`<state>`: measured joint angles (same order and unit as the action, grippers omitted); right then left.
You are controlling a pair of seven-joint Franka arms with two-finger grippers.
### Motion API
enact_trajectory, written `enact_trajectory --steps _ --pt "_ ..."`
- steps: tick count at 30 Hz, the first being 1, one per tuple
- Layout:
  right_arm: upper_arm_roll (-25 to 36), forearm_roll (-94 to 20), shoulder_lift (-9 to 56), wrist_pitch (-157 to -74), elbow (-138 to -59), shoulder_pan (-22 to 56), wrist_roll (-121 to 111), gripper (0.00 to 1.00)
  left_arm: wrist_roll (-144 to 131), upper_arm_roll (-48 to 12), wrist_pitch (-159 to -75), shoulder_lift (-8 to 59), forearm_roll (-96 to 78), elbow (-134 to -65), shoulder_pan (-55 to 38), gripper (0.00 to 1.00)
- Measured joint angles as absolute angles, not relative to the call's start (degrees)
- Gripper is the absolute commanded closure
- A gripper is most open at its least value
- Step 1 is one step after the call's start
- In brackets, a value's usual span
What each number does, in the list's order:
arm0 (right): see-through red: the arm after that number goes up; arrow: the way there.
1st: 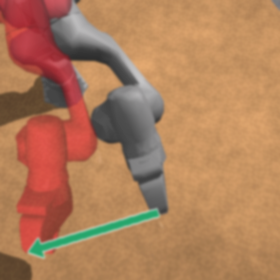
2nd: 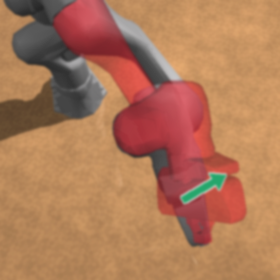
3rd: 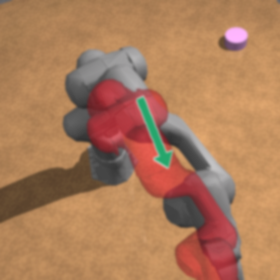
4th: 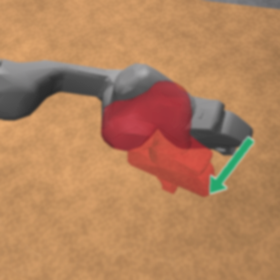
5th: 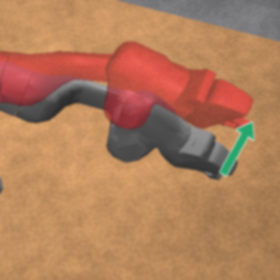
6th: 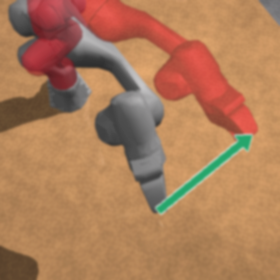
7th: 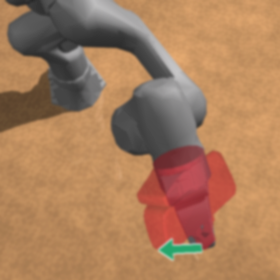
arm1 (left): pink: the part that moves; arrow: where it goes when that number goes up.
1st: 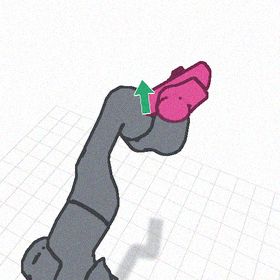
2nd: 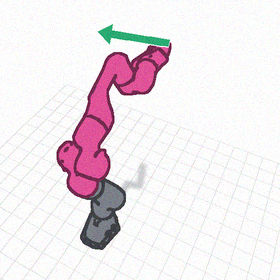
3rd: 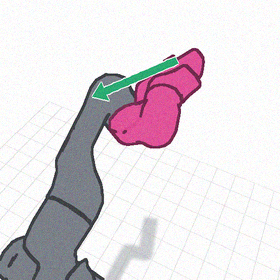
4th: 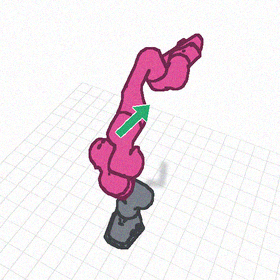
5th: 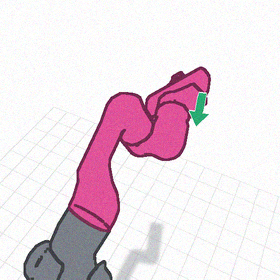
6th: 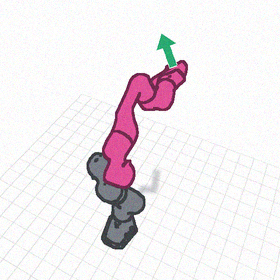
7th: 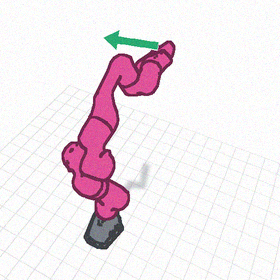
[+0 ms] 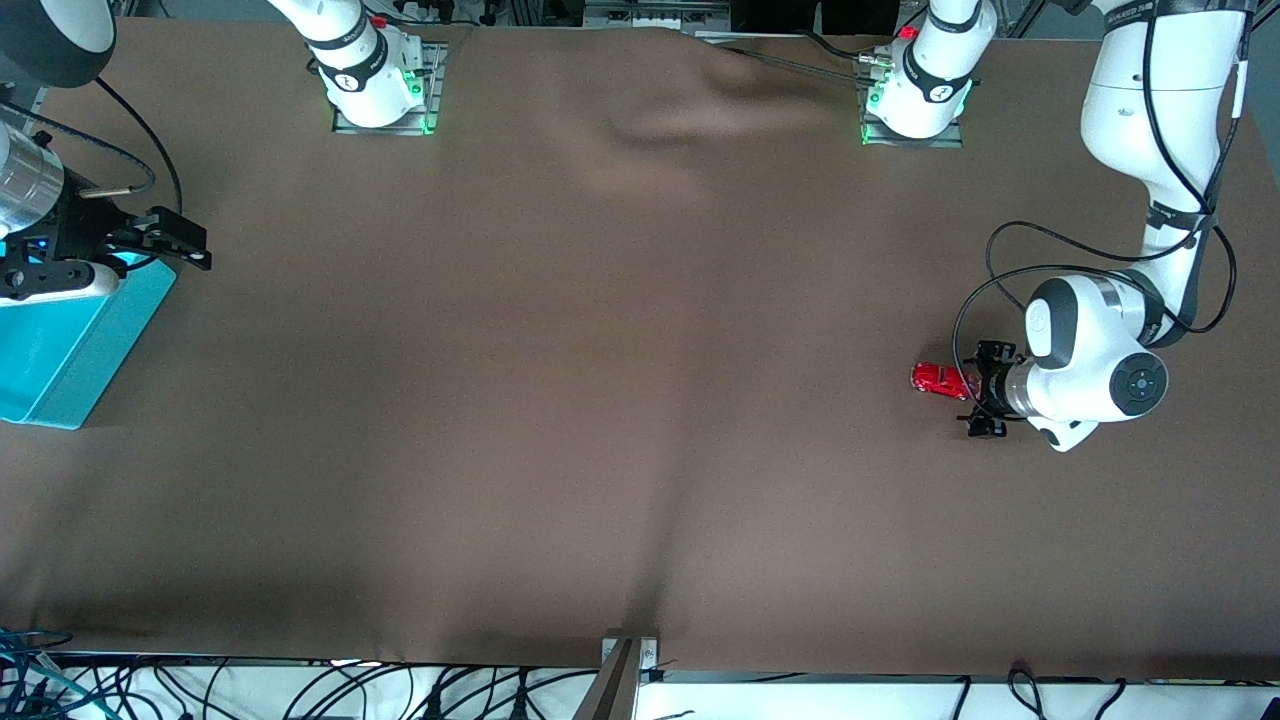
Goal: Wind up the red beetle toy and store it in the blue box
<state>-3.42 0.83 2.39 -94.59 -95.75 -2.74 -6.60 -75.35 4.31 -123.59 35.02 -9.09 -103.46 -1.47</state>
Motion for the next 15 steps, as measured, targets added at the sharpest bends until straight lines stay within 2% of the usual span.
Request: enact_trajectory --steps 11,13,15 --pt "-3.42 0.83 2.40 -94.59 -95.75 -2.74 -6.60 0.00 -76.35 3.73 -123.59 35.55 -9.58 -103.64 -1.59 0.02" --pt "-3.43 0.83 2.40 -94.59 -95.75 -2.74 -6.60 0.00 -76.51 3.45 -123.59 35.71 -9.58 -103.69 -1.60 0.09" --pt "-3.43 0.83 2.40 -94.59 -95.75 -2.74 -6.60 0.00 -76.69 3.29 -123.59 35.83 -9.59 -103.76 -1.61 0.26"
